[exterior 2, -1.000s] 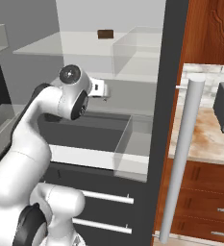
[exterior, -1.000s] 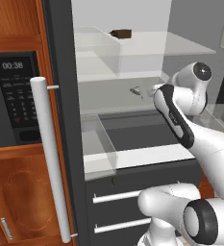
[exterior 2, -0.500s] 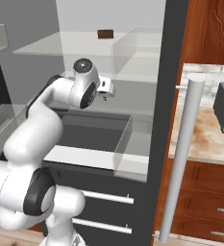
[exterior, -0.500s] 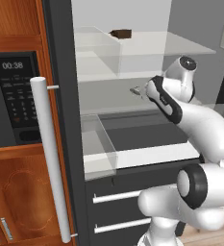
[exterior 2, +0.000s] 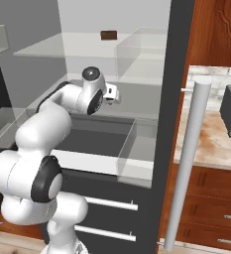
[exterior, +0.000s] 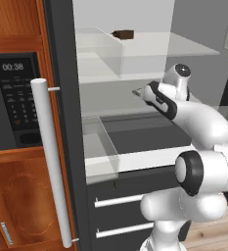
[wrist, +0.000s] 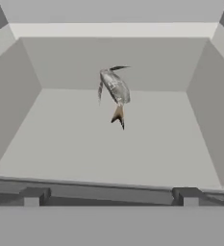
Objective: Take the fish out of the fridge, briefly rinse it in the sink, and place it on the tray next to the sink.
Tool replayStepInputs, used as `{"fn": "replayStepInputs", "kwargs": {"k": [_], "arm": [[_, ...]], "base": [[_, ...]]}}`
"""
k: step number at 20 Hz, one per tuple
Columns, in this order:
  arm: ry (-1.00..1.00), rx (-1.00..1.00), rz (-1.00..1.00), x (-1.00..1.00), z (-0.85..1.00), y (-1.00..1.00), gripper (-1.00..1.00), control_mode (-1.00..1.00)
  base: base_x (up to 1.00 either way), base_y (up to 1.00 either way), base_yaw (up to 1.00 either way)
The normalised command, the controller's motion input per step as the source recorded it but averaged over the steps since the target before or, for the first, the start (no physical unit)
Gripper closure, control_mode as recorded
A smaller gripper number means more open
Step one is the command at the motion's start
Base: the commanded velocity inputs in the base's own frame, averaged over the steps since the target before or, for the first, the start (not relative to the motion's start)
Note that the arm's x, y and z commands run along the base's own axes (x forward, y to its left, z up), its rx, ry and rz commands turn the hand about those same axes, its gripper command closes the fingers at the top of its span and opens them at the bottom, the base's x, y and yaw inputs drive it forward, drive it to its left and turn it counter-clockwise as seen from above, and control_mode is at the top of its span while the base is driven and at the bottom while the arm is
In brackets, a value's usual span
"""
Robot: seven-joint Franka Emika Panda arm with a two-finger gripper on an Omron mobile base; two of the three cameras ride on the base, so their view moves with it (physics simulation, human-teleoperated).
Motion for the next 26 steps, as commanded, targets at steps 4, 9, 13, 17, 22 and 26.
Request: {"fn": "replayStepInputs", "kwargs": {"k": [4,9,13,17,22,26], "arm": [[0.00,0.00,0.00,0.61,-0.08,0.00,-1.00,-1.00],[0.00,0.00,0.00,0.63,-0.13,0.00,-1.00,-1.00],[0.00,0.00,0.00,0.45,-0.28,0.00,-1.00,-1.00],[0.00,0.00,0.00,0.47,-0.31,0.00,-1.00,-1.00],[0.00,0.00,0.00,0.50,-0.13,0.00,-1.00,-1.00],[0.00,0.00,0.00,0.39,-0.11,-0.02,-1.00,-1.00]], "base": [[0.00,0.00,0.00],[0.00,0.00,0.00],[0.00,0.00,0.00],[0.00,0.00,0.00],[0.00,0.00,0.00],[0.00,0.00,0.00]]}}
